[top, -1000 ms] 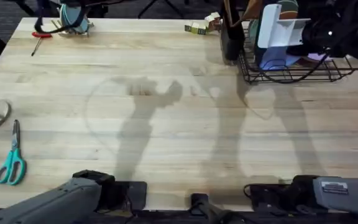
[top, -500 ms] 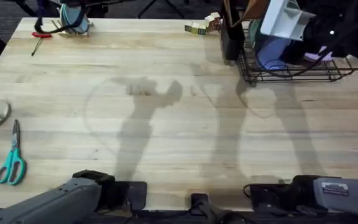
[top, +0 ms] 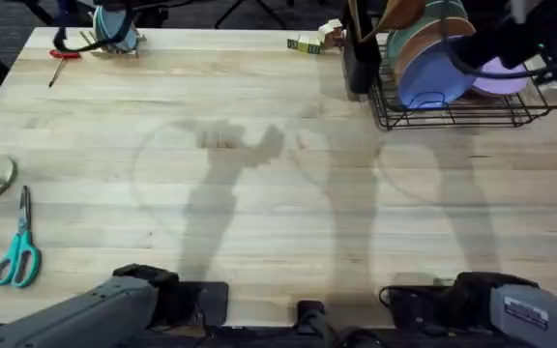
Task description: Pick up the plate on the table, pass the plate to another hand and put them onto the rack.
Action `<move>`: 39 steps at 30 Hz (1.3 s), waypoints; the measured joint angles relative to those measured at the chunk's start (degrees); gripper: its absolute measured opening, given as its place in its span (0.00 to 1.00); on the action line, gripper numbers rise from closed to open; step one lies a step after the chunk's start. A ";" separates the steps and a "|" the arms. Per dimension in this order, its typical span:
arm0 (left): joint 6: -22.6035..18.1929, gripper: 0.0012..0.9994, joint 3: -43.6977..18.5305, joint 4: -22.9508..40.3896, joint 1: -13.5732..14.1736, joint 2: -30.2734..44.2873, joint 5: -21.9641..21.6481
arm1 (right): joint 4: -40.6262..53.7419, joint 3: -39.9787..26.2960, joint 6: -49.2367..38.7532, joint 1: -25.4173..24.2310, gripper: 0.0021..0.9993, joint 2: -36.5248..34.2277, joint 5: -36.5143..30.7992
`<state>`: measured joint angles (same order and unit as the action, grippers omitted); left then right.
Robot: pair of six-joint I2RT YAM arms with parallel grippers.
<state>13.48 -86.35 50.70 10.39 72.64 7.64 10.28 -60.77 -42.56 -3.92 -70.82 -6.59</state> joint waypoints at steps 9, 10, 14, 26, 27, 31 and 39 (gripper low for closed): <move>-1.14 0.99 0.00 0.15 0.00 0.00 -2.40 | 21.33 -4.71 16.66 3.03 0.99 3.84 0.08; -1.30 0.99 0.00 0.31 0.00 -0.03 -3.22 | 22.64 -5.44 17.88 3.73 0.99 3.84 0.08; -4.19 0.99 0.00 3.02 0.00 -0.69 -6.57 | 26.93 -9.09 23.67 8.01 0.99 3.84 0.20; -8.65 0.99 0.00 7.45 0.00 -2.73 -15.52 | 30.96 -11.67 39.91 22.73 0.99 3.84 0.36; -8.74 0.99 0.00 7.35 0.00 -2.73 -15.95 | 30.96 -11.67 40.40 23.73 0.99 3.84 0.41; -8.82 0.99 0.00 7.37 0.00 -2.73 -16.91 | 30.96 -11.67 41.58 26.34 1.00 3.84 0.43; -8.82 0.99 0.00 7.39 0.00 -2.71 -17.57 | 30.90 -11.69 42.69 27.02 1.00 3.84 0.43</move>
